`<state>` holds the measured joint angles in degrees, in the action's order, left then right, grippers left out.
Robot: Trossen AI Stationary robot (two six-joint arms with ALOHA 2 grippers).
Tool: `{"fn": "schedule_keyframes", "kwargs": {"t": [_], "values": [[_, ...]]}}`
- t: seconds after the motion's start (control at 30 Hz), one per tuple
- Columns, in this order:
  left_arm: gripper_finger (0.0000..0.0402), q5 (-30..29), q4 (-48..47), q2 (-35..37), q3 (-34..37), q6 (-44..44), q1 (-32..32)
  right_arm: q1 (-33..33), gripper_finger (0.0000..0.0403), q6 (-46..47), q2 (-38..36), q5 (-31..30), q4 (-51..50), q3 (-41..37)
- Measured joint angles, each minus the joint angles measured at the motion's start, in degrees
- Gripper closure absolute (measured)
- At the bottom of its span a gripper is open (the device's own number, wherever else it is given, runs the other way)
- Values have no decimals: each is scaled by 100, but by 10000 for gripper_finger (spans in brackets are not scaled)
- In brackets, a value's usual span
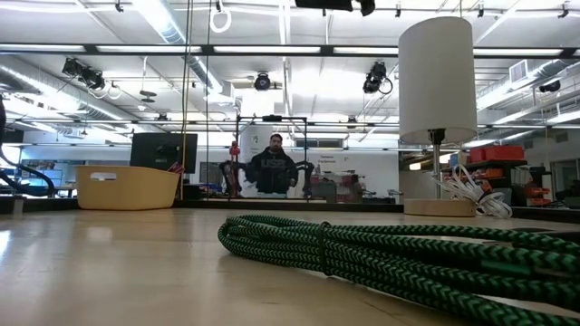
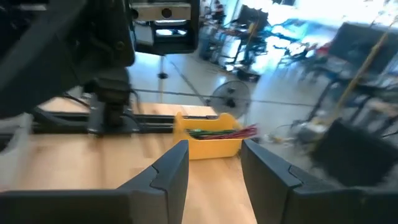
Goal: Pick & Place USB Port
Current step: Put the black charger cable into the gray bin
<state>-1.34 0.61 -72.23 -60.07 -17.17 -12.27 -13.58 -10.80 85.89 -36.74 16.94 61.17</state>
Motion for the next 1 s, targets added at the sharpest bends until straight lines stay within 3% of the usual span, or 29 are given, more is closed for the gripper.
{"fn": "schedule_keyframes", "kwargs": {"t": [0.4,0.63,0.77,1.0], "values": [[266,-237,-16,0,0,-11,-5,-397,254,2596,0,2391,-1500,0],[266,-359,-14,0,0,-142,-4,-833,254,4687,0,3608,-3111,0],[266,-357,-14,0,0,-196,-4,-1171,254,5912,0,3910,-4308,0],[266,-358,-9,0,2,-208,-4,-1784,254,7748,0,3858,-6571,-2]]}}
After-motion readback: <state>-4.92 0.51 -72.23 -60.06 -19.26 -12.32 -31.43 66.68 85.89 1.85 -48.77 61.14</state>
